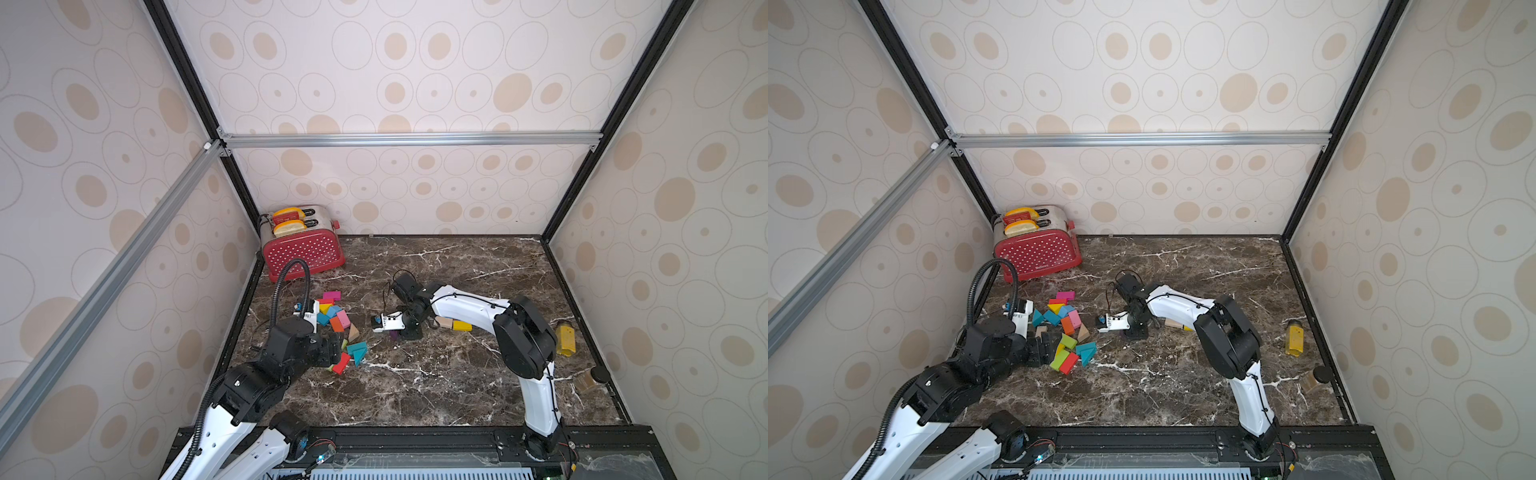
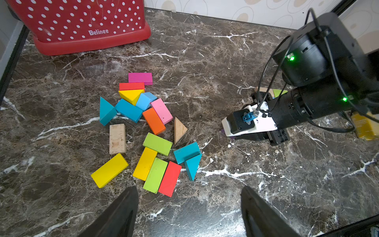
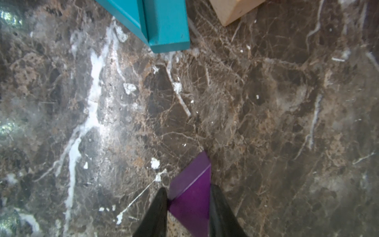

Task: Assemble a piece of candy with building blocks
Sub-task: Pick up the building block from the center of the board, then assemble the building block at the center of the board.

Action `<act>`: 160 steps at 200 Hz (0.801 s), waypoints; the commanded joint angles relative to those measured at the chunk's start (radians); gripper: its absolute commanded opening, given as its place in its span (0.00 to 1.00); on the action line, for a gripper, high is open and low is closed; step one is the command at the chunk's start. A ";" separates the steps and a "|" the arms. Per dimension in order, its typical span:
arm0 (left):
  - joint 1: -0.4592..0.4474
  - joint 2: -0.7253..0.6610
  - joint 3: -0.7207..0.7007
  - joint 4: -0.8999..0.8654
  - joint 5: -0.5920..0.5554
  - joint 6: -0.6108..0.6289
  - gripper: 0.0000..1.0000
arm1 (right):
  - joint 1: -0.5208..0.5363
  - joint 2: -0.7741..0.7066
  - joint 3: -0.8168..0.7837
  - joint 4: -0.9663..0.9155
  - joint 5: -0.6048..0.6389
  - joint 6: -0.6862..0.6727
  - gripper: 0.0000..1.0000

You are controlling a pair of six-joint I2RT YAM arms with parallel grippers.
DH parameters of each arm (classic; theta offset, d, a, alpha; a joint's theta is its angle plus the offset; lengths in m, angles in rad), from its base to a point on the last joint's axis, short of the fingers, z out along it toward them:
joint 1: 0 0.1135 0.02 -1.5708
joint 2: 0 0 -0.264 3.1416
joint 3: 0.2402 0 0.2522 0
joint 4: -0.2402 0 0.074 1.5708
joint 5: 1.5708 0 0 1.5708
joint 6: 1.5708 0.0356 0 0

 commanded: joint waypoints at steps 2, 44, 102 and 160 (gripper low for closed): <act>0.009 -0.010 -0.001 -0.003 -0.001 0.002 0.80 | -0.032 -0.030 0.034 -0.027 -0.011 0.026 0.29; 0.009 -0.010 -0.001 -0.001 0.003 0.002 0.80 | -0.136 -0.082 0.032 -0.038 -0.025 0.027 0.29; 0.009 0.001 -0.001 0.003 0.013 0.005 0.80 | -0.324 -0.154 0.035 -0.060 -0.085 0.015 0.30; 0.008 0.015 -0.003 0.006 0.024 0.007 0.80 | -0.469 -0.136 0.046 -0.065 -0.091 -0.037 0.29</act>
